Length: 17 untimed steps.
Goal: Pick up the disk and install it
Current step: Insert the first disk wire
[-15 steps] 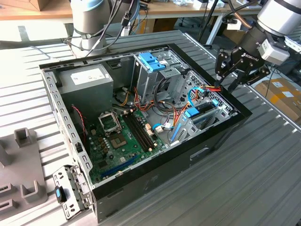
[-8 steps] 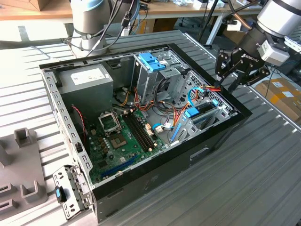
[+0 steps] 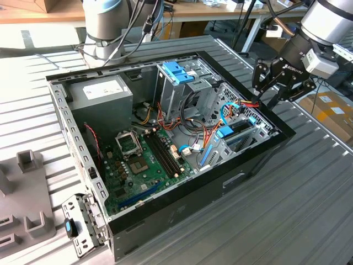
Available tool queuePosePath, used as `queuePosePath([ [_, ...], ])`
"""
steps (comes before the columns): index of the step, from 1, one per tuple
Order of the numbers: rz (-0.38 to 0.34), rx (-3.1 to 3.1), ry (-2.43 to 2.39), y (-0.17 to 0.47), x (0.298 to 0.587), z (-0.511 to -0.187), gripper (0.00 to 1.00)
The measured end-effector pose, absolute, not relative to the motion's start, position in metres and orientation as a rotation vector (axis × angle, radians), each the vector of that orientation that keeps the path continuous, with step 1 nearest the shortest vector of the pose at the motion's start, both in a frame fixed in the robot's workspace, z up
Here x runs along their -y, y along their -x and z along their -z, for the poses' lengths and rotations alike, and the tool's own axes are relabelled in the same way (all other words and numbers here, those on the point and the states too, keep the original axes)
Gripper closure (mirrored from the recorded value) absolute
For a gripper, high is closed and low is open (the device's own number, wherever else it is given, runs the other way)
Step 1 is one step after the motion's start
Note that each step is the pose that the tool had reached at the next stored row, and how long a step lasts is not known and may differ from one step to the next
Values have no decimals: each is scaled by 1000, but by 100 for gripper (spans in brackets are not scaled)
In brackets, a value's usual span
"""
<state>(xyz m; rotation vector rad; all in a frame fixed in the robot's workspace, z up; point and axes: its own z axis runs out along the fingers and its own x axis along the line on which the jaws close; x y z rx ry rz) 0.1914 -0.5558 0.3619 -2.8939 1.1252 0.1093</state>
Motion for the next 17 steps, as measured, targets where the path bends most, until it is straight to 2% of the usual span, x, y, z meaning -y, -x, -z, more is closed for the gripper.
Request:
queuePosePath([
  [11, -109, -1125, 2894, -191, 556, -361, 53],
  [12, -109, -1125, 2894, -191, 556, -361, 60],
  [13, -109, -1125, 2894, -191, 556, -361, 60],
  [16, -109, -1125, 2894, -191, 556, -361, 78],
  [17, -109, -1125, 2894, -191, 556, -361, 79],
])
